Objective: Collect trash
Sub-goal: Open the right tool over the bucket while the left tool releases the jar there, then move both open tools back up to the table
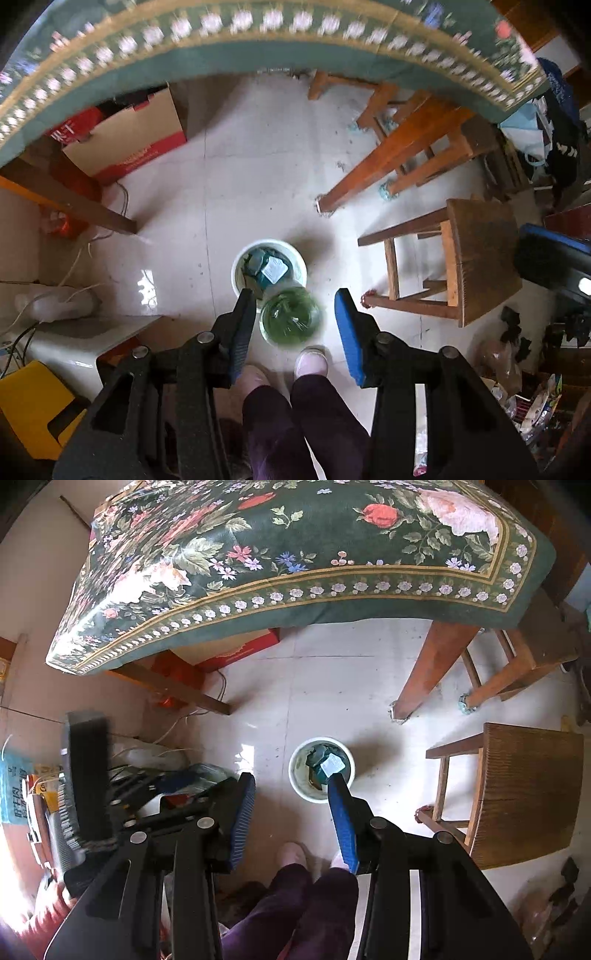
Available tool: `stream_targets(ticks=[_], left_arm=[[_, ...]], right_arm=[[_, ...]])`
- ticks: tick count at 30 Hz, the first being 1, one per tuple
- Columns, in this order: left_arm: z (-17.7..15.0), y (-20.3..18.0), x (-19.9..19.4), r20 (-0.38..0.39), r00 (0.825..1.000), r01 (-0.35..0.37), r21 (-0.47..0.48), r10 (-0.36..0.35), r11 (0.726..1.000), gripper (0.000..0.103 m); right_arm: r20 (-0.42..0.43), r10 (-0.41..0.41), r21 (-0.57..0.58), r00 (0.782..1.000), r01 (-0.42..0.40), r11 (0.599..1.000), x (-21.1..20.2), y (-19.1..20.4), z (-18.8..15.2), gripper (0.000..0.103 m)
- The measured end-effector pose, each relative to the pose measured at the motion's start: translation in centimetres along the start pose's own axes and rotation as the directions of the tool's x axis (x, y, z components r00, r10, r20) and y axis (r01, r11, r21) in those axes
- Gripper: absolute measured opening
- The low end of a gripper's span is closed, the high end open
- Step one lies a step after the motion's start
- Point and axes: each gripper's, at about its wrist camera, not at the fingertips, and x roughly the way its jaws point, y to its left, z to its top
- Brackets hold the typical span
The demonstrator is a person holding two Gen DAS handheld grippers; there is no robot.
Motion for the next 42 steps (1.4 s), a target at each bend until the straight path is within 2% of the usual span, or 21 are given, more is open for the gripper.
stream_targets(ticks=[4,10,18,23,28,33,36,39,40,42], left_arm=[[0.2,0.4,0.7,-0.023,1.000,-0.006,-0.008,0.006,1.000,0.043],[-0.4,0.7,-2.3,0.011,1.000,-0.008,-0.015,0.008,1.000,0.043],[-1.0,2.2,-10.3,0.126,0.992,-0.015,-0.037,0.019,0.999,0.043],[-1.4,2.7,-16.8,0.219,0.975,-0.028,-0.023,0.032,0.999,0.043],[-2.1,2.8,-23.4,0.309,0.951,-0.018,0.010,0.015,1.000,0.043],[-2.5,1.9,-29.6,0.404,0.915,-0.035,0.075,0.002,0.997,0.043],[-3.1,1.2,-32.7,0.459,0.888,-0.034,0.101,-0.016,0.994,0.043],[-3.4,0.9,-35.6,0.514,0.857,-0.039,0.122,-0.029,0.992,0.044],[-3.5,0.8,-36.6,0.530,0.847,-0.036,0.125,-0.036,0.992,0.047],[-3.4,0.8,-38.2,0.559,0.828,-0.025,0.126,-0.050,0.992,0.055]], right_arm=[[-0.005,0.009,0.005,1.000,-0.009,1.000,0.1,0.0,-0.2,0.037],[0.008,-0.002,0.000,1.000,0.002,1.000,-1.0,0.8,-0.2,0.038],[0.083,-0.008,0.012,0.997,0.007,1.000,-5.3,3.5,-0.4,0.037],[0.150,-0.018,0.008,0.988,0.017,1.000,-9.3,5.8,-0.8,0.037],[0.239,-0.040,-0.005,0.970,0.043,0.999,-13.9,8.4,-1.2,0.037],[0.326,-0.063,-0.003,0.943,0.068,0.998,-18.1,10.7,-1.4,0.037],[0.387,-0.083,-0.006,0.918,0.092,0.996,-20.7,12.1,-1.7,0.037],[0.462,-0.123,-0.015,0.878,0.146,0.989,-23.5,13.5,-2.1,0.038],[0.479,-0.133,-0.017,0.868,0.161,0.987,-24.1,13.9,-2.2,0.040],[0.517,-0.153,-0.017,0.842,0.189,0.982,-25.5,14.6,-2.4,0.058]])
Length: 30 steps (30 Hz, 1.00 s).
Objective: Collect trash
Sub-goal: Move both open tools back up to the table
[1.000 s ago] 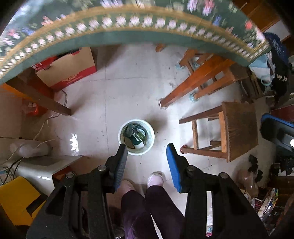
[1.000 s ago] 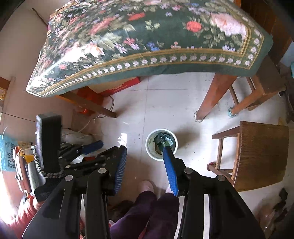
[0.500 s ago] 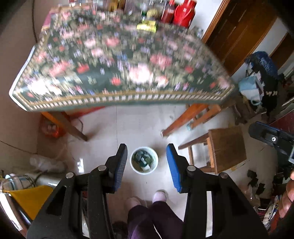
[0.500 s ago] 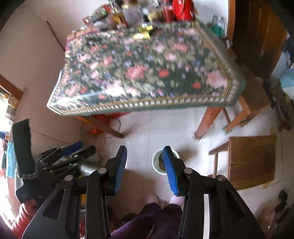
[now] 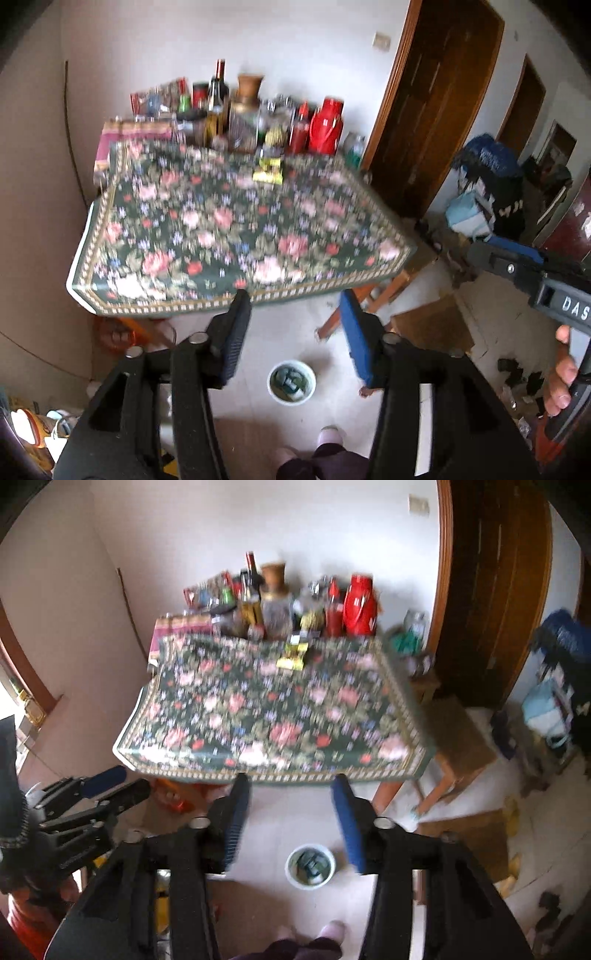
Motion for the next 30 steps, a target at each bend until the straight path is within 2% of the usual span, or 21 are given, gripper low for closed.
stream_targets(ticks=[2,3,6,8,17,26,30], left_arm=[[0.9,0.2,-1.1,0.040,0.999,-0.004,-0.005,0.004,1.000,0.065],[1.4,0.3,-1.5,0.061,0.998,-0.012,-0.005,0.012,1.000,0.066],[2.7,0.7,-1.7,0.092,0.995,-0.025,0.000,0.025,1.000,0.069],[3.5,0.9,-1.3,0.100,0.995,-0.028,-0.001,0.028,1.000,0.069],[8.2,0.2,3.6,0.113,0.991,-0.065,-0.022,0.067,0.998,0.069],[16.0,-2.4,9.8,0.128,0.986,-0.102,-0.070,0.110,0.992,0.069],[18.4,-2.9,12.5,0.119,0.984,-0.118,-0.108,0.131,0.987,0.069]], right_arm=[[0.045,-0.013,-0.003,0.999,0.014,1.000,-1.2,0.1,0.6,0.068],[0.062,-0.018,-0.004,0.998,0.018,1.000,-1.6,0.2,0.9,0.073],[0.105,-0.051,-0.011,0.993,0.052,0.999,-2.2,0.3,1.8,0.076],[0.123,-0.067,-0.019,0.990,0.070,0.997,-2.1,0.3,2.4,0.076],[0.142,-0.016,-0.031,0.990,0.020,0.999,1.7,-2.2,6.2,0.076],[0.134,0.062,-0.081,0.989,-0.052,0.995,5.3,-6.5,13.1,0.077],[0.123,0.095,-0.106,0.988,-0.082,0.991,7.2,-8.1,16.0,0.077]])
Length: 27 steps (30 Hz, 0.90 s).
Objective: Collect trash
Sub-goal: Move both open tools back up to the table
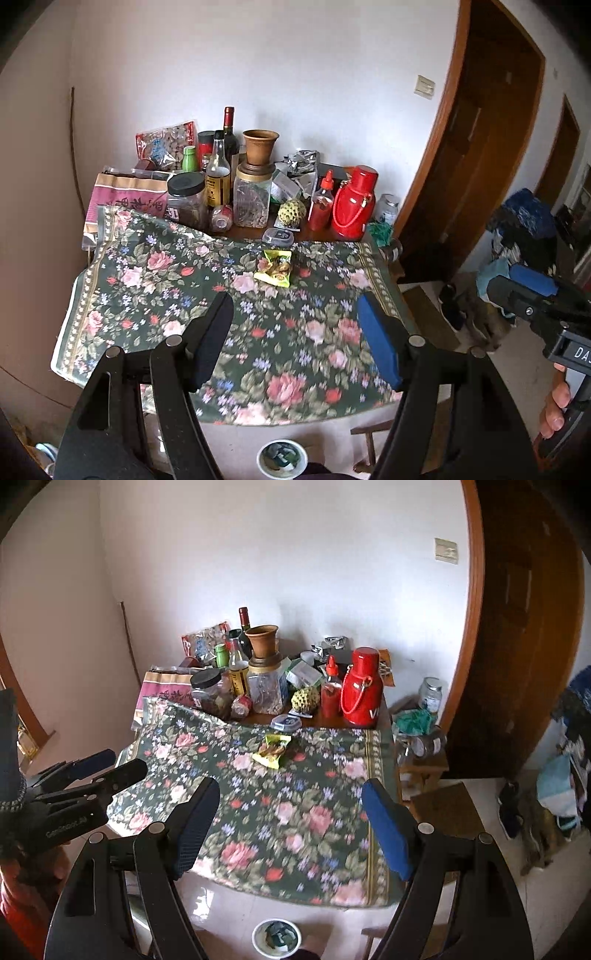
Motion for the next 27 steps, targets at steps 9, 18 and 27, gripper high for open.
stream_targets(ticks=[9,18,27], left_arm=[[2.9,2.3,5.5,-0.051,0.997,-0.055,-0.030,0.054,0.998,0.069],[6.9,8.7,13.4,-0.129,0.991,-0.020,0.041,0.025,0.999,0.069],[9.1,14.8,21.1,-0.212,0.977,-0.017,0.077,0.033,0.997,0.069]], right_arm=[[-0.087,0.067,0.029,0.994,-0.065,0.997,7.1,-2.4,3.1,0.077],[-0.159,0.050,0.148,0.986,-0.026,0.989,15.5,-0.9,5.1,0.076],[-0.376,0.063,0.176,0.925,0.004,0.984,29.7,2.6,4.9,0.076]])
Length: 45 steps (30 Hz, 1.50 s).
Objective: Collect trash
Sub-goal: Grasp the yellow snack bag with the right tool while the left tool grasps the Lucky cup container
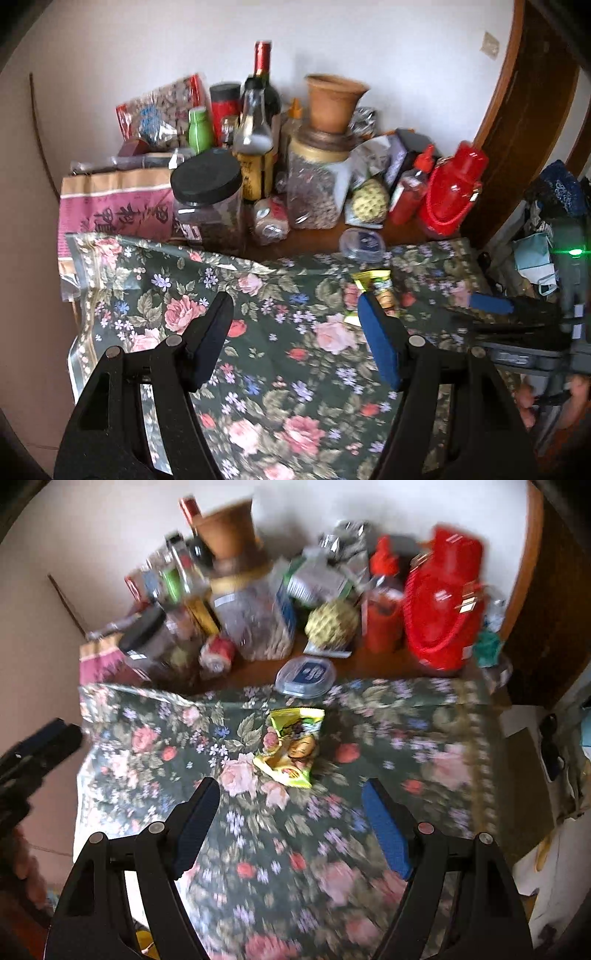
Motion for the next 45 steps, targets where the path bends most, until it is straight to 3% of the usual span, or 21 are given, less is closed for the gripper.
stream_targets(ticks=[4,10,16,21,24,26,30,37,41,45], left_arm=[[0.0,1.8,3.2,-0.057,0.998,0.012,-0.009,-0.013,1.000,0.069],[-0.2,2.7,6.6,-0.108,0.994,0.005,0.026,-0.003,1.000,0.069],[0.2,2.7,7.9,-0.111,0.994,0.005,0.026,-0.002,1.000,0.069],[1.1,1.4,9.2,-0.129,0.991,0.045,0.023,-0.042,0.999,0.069],[2.5,-0.2,10.4,-0.138,0.986,0.101,0.025,-0.097,0.995,0.069],[3.5,-1.5,11.4,-0.151,0.978,0.149,0.038,-0.142,0.988,0.069],[5.3,-5.0,15.3,-0.222,0.947,0.255,0.075,-0.233,0.964,0.069],[6.5,-9.2,22.8,-0.351,0.900,0.308,0.088,-0.260,0.947,0.069],[6.7,-10.2,25.1,-0.359,0.912,0.252,0.112,-0.198,0.961,0.069],[6.5,-11.8,25.7,-0.347,0.927,0.214,0.187,-0.140,0.959,0.069]], right_arm=[[-0.079,-0.007,0.047,0.997,0.011,0.999,6.7,0.3,1.3,0.076],[-0.115,-0.055,0.150,0.992,0.072,0.986,11.7,-0.8,1.9,0.072],[-0.069,-0.152,0.013,0.986,0.153,0.988,12.4,1.0,1.3,0.046],[-0.050,-0.142,-0.050,0.989,0.140,0.989,11.6,1.6,0.4,0.021],[-0.057,-0.112,-0.032,0.992,0.111,0.993,10.4,0.9,-0.3,0.015],[-0.049,-0.112,-0.018,0.992,0.111,0.994,9.2,0.0,-0.7,0.015],[-0.016,-0.125,0.032,0.992,0.126,0.992,5.6,-3.1,-1.4,0.015],[0.046,-0.164,0.187,0.985,0.153,0.970,-0.8,-10.2,-3.4,0.015],[0.057,-0.191,0.263,0.980,0.170,0.950,-1.9,-12.2,-3.7,0.015],[0.053,-0.208,0.317,0.977,0.181,0.931,-1.8,-13.2,-4.2,0.015]])
